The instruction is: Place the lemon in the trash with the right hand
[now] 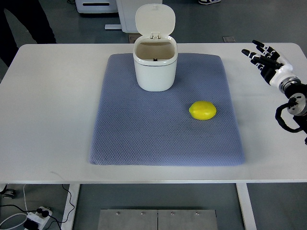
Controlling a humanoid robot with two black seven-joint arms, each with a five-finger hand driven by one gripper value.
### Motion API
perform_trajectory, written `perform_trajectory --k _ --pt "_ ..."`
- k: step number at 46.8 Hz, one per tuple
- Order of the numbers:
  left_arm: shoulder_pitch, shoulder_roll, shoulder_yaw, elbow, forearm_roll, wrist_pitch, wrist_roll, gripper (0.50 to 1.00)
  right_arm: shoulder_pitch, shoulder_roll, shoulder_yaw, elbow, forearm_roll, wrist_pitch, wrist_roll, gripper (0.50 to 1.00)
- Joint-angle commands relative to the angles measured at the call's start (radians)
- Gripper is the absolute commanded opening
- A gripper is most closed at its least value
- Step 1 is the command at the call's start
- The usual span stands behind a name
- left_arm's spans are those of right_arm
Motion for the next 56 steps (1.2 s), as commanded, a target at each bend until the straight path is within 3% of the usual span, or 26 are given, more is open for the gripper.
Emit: perform_trajectory --k 1,38,48,56 --pt "0.008 0.000 0.000 0.001 -0.001 0.001 0.000 1.000 0.000 0.000 0.000 0.000 0.000 0.000 0.000 1.000" --pt "0.008 0.000 0.000 -0.001 -0.011 -0.009 -0.001 1.000 -0.002 -0.006 0.002 -0.032 0.000 -0.003 0.000 1.000" --pt "0.008 0.000 0.000 -0.001 -0.011 -0.009 -0.003 1.000 0.002 0.059 0.003 -0.038 0.000 -0.001 0.003 1.000" --pt "0.008 0.000 0.000 -0.001 -0.011 -0.009 -0.001 1.000 0.008 0.063 0.009 -0.034 0.000 0.049 0.003 1.000"
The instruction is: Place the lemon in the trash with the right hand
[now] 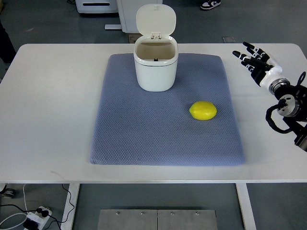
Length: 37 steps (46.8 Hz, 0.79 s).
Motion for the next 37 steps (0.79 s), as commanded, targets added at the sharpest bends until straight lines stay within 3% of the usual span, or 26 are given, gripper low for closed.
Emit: perform_trajectory --k 1,10,18,27,37 --pt "0.000 0.000 0.000 0.000 0.000 0.000 -0.001 1.000 0.006 0.002 0.005 0.004 0.002 0.031 -0.001 1.000" --pt "0.000 0.000 0.000 0.000 0.000 0.000 -0.001 1.000 0.012 -0.003 0.016 0.013 0.000 0.091 0.002 1.000" --pt "0.000 0.000 0.000 0.000 0.000 0.000 -0.001 1.000 0.004 -0.052 0.007 0.079 -0.015 0.096 0.036 1.000" --pt "0.000 0.000 0.000 0.000 0.000 0.000 0.001 1.000 -0.043 -0.185 0.008 0.275 -0.149 0.086 0.102 1.000" --pt "0.000 0.000 0.000 0.000 0.000 0.000 0.001 1.000 -0.083 -0.299 0.005 0.425 -0.221 0.086 0.108 1.000"
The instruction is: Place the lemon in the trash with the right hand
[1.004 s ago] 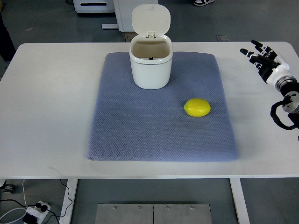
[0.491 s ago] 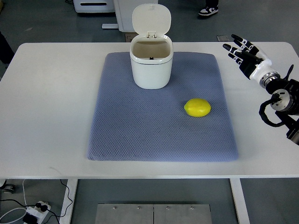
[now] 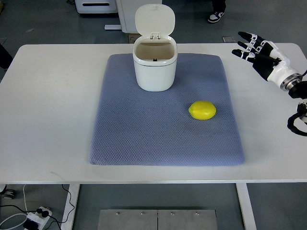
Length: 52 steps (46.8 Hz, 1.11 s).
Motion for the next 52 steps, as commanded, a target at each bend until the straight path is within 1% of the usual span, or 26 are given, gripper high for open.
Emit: perform_trajectory --k 1,4,8,12,22,31,43,46,49,52 --pt "0.000 0.000 0.000 0.000 0.000 0.000 -0.001 1.000 -0.018 -0.044 0.001 0.049 -0.031 0.002 0.006 1.000" --pt "0.000 0.000 0.000 0.000 0.000 0.000 0.001 1.000 -0.024 -0.073 0.003 0.093 -0.044 0.000 0.015 1.000" --pt "0.000 0.000 0.000 0.000 0.000 0.000 -0.001 1.000 -0.044 -0.118 0.001 0.152 -0.048 -0.003 0.051 1.000" --pt "0.000 0.000 0.000 0.000 0.000 0.000 0.001 1.000 -0.052 -0.159 0.001 0.201 -0.067 -0.003 0.068 1.000" --pt "0.000 0.000 0.000 0.000 0.000 0.000 -0.001 1.000 -0.102 -0.193 0.001 0.238 -0.161 -0.011 0.071 0.998" --pt "0.000 0.000 0.000 0.000 0.000 0.000 -0.001 1.000 -0.154 -0.216 -0.002 0.328 -0.259 -0.064 0.073 0.993" --pt "0.000 0.000 0.000 0.000 0.000 0.000 0.001 1.000 -0.162 -0.216 -0.065 0.393 -0.347 -0.141 0.073 0.991" --pt "0.000 0.000 0.000 0.000 0.000 0.000 -0.001 1.000 -0.160 -0.213 -0.080 0.413 -0.367 -0.162 0.073 0.981" --pt "0.000 0.000 0.000 0.000 0.000 0.000 0.001 1.000 -0.156 -0.205 -0.094 0.422 -0.386 -0.184 0.073 0.952" --pt "0.000 0.000 0.000 0.000 0.000 0.000 -0.001 1.000 -0.153 -0.199 -0.106 0.423 -0.400 -0.205 0.071 0.945"
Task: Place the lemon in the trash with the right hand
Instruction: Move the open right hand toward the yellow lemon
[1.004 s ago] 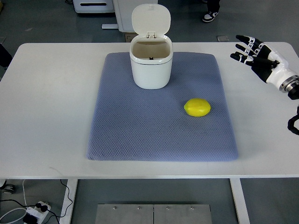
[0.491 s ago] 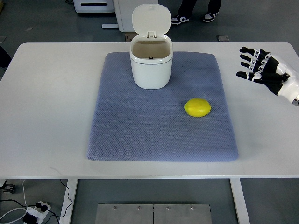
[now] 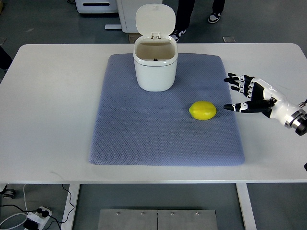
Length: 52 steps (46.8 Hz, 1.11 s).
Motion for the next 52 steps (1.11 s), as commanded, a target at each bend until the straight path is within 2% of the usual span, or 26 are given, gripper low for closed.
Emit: perform_trajectory --k 1,7,26,38,45,52 --pt "0.000 0.000 0.000 0.000 0.000 0.000 0.001 1.000 0.007 0.010 -0.014 0.002 -0.015 -0.024 -0.002 0.945" --pt "0.000 0.000 0.000 0.000 0.000 0.000 0.001 1.000 0.030 0.036 -0.051 -0.003 -0.027 -0.051 -0.002 0.943" --pt "0.000 0.000 0.000 0.000 0.000 0.000 -0.001 1.000 0.152 0.073 -0.287 -0.026 -0.037 -0.207 -0.002 0.943" --pt "0.000 0.000 0.000 0.000 0.000 0.000 -0.001 1.000 0.171 0.109 -0.319 -0.026 -0.037 -0.248 -0.008 0.943" --pt "0.000 0.000 0.000 0.000 0.000 0.000 -0.001 1.000 0.205 0.116 -0.358 -0.029 -0.037 -0.259 -0.008 0.914" --pt "0.000 0.000 0.000 0.000 0.000 0.000 0.001 1.000 0.218 0.139 -0.370 -0.049 -0.037 -0.265 -0.009 0.914"
